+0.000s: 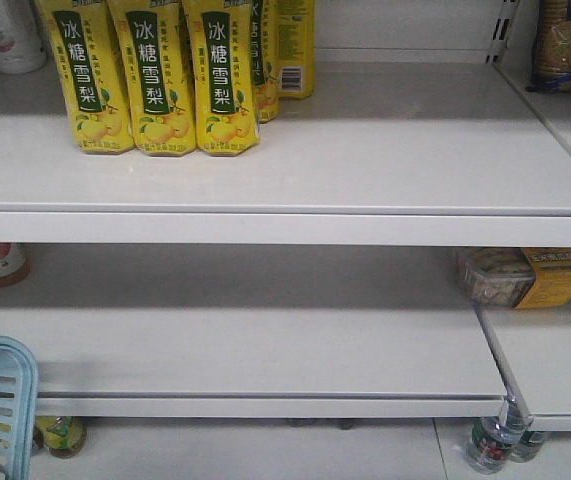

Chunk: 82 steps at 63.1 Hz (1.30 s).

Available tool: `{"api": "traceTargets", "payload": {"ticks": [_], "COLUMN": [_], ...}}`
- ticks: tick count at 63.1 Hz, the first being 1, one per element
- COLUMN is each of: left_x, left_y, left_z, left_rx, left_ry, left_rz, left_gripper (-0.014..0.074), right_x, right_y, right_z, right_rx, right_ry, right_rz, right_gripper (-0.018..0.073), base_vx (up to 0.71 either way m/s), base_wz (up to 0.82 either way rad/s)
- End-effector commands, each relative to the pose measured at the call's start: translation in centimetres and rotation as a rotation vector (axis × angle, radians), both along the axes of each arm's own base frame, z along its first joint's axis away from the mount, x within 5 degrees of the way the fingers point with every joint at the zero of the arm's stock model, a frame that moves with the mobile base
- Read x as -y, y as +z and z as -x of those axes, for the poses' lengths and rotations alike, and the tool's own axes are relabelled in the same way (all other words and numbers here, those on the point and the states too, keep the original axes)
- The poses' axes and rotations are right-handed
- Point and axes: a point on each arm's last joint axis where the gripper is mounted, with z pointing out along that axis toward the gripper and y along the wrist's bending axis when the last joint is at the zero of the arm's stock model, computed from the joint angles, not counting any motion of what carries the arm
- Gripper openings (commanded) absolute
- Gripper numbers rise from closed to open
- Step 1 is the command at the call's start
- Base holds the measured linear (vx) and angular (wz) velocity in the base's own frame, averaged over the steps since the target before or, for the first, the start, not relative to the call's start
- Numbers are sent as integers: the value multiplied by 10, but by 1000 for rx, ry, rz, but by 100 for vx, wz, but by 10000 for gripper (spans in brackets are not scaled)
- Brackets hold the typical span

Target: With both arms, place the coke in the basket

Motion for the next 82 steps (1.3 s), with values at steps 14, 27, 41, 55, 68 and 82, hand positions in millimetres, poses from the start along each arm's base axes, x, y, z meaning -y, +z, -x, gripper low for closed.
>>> {"api": "traceTargets", "payload": {"ticks": [14, 27, 41, 55, 68, 82], "left_x": [-1, -1, -1, -1, -1, -1], "left_y": [15, 15, 15, 15, 15, 15], "left_z": [1, 1, 1, 1, 1, 1], "left_rx": [184, 184, 184, 184, 184, 184], "left_ry": [9, 9, 9, 9, 9, 9], "left_rz": [-42, -42, -42, -42, -42, -42], "left_gripper": [-5, -5, -5, -5, -5, -5], "right_x": [0, 1, 1, 1, 1, 1], "right_y": [-4, -8, -7, -7, -8, -7], "right_z": [2, 2, 2, 2, 2, 2], "right_rx": [25, -21, -14, -13, -15, -14], "right_ry": [-3, -5, -8, -8, -8, -8], "right_rz": [-49, -70, 1, 4, 2, 1], "right_gripper": [-10, -10, -10, -10, -10, -10], "base_vx": [0, 0, 0, 0, 0, 0], "base_wz": [0, 0, 0, 0, 0, 0]}}
